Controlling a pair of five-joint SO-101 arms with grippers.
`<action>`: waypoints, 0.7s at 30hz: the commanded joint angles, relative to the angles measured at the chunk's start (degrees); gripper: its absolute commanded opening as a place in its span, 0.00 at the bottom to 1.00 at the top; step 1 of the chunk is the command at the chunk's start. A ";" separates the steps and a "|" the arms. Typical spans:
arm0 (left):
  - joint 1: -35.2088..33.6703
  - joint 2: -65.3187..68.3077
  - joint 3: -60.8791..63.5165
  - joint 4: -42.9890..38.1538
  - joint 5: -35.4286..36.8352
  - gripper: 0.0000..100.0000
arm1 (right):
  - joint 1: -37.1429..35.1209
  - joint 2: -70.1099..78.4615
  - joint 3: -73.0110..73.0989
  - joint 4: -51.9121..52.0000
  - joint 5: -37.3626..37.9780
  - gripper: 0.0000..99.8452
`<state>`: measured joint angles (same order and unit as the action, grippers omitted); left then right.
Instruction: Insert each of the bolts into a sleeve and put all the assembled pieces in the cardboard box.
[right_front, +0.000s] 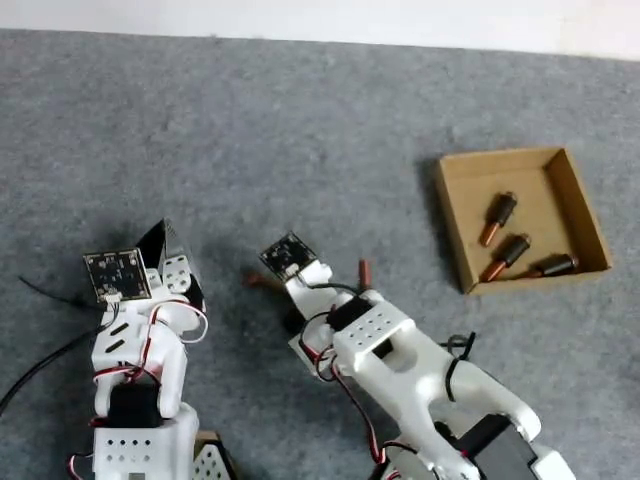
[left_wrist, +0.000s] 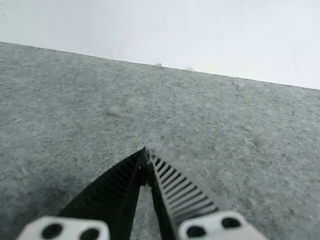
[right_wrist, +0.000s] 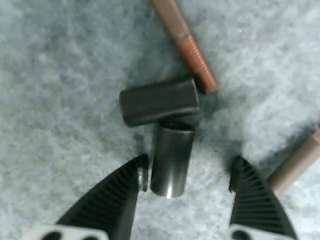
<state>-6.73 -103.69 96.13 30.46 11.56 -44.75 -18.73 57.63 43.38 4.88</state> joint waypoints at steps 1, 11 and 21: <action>0.57 -0.92 0.92 -0.26 0.09 0.01 | 0.84 -0.66 0.13 -1.36 0.00 0.24; 0.75 -0.92 0.92 -0.26 0.09 0.01 | 0.92 -0.66 0.22 -1.36 0.00 0.19; 0.75 -0.92 0.92 -0.26 0.09 0.01 | 6.11 -1.27 0.13 -3.91 0.00 0.00</action>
<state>-6.73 -103.69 96.13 30.46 11.56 -41.05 -18.81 58.07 40.75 4.88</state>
